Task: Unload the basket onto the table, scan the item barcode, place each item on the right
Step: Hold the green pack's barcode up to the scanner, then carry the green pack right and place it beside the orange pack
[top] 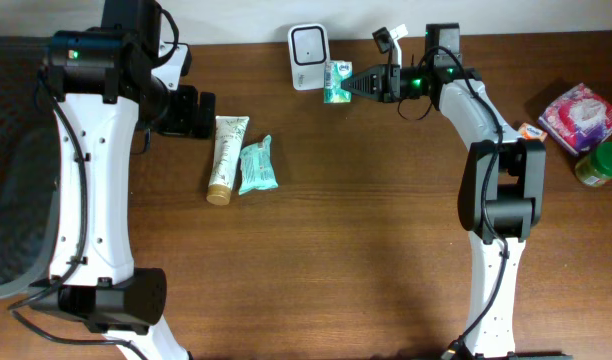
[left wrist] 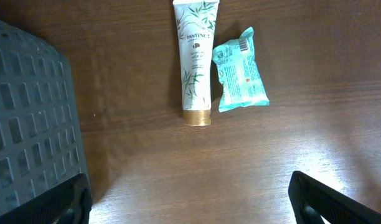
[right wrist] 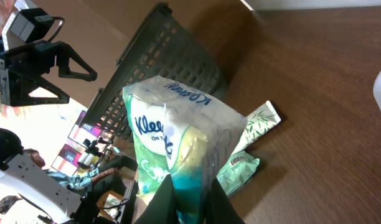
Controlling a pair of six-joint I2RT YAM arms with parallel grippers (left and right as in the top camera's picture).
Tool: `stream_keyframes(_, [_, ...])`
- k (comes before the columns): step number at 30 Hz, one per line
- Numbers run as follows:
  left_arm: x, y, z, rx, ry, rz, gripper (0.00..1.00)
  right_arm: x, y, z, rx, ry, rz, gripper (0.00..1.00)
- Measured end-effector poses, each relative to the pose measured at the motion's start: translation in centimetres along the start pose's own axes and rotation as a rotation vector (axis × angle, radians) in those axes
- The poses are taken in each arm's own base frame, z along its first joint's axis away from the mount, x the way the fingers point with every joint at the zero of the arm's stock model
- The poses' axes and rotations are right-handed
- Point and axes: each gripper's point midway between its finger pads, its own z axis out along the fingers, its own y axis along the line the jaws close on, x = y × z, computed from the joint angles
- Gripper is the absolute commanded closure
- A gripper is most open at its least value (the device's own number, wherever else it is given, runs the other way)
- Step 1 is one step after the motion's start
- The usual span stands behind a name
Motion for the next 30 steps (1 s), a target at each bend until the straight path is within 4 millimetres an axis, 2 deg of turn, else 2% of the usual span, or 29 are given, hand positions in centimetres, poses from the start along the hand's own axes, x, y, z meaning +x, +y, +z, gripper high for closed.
stream_keyframes(5, [0.0, 0.0, 0.0, 0.000, 0.000, 0.000, 0.01, 0.0, -0.7, 0.0, 0.039, -0.003, 0.024, 0.96])
stream_keyframes(6, [0.0, 0.0, 0.0, 0.000, 0.000, 0.000, 0.01, 0.6, -2.7, -0.2, 0.157, -0.007, 0.137, 0.96])
stream_keyframes(8, [0.0, 0.0, 0.0, 0.000, 0.000, 0.000, 0.01, 1.2, -4.1, -0.5, 0.248, -0.005, 0.212, 0.96])
stream_keyframes(11, [0.0, 0.0, 0.0, 0.000, 0.000, 0.000, 0.01, 4.9, -8.4, -2.5, 0.585, 0.061, 0.382, 0.96])
stream_keyframes(12, [0.0, 0.0, 0.0, 0.000, 0.000, 0.000, 0.01, 6.1, -9.9, -3.6, 0.716, 0.093, 0.395, 0.96])
stream_keyframes(15, [0.0, 0.0, 0.0, 0.000, -0.001, 0.000, 0.01, 8.6, -12.5, -6.1, 1.058, 0.219, 0.373, 0.96])
stream_keyframes(17, [0.0, 0.0, 0.0, 0.000, -0.001, 0.000, 0.01, 6.2, -12.5, -6.5, 1.279, 0.279, 0.195, 0.96])
stream_keyframes(18, [0.0, 0.0, 0.0, 0.000, -0.001, 0.000, 0.01, 4.4, -12.6, -6.3, 1.368, 0.290, 0.074, 0.96])
stream_keyframes(19, [0.0, 0.0, 0.0, 0.000, 0.000, 0.000, 0.01, 1.8, -12.4, -5.6, 1.472, 0.303, -0.106, 0.96])
stream_keyframes(22, [0.0, 0.0, 0.0, 0.000, 0.000, 0.000, 0.01, -2.3, -11.5, -2.4, 1.576, 0.325, -0.433, 0.96])
stream_keyframes(23, [0.0, 0.0, 0.0, 0.000, -0.001, 0.000, 0.01, -4.3, -10.8, -0.5, 1.586, 0.303, -0.564, 0.96])
stream_keyframes(25, [0.0, 0.0, 0.0, 0.000, 0.000, 0.000, 0.01, -7.3, -9.3, 2.1, 1.591, 0.237, -0.735, 0.96])
stream_keyframes(28, [0.0, 0.0, 0.0, 0.000, 0.001, 0.000, 0.01, -9.9, -8.6, 2.2, 1.604, 0.161, -0.838, 0.96])
stream_keyframes(30, [0.0, 0.0, 0.0, 0.000, 0.000, 0.000, 0.01, -10.0, -8.7, 2.5, 1.567, 0.193, -0.884, 0.96])
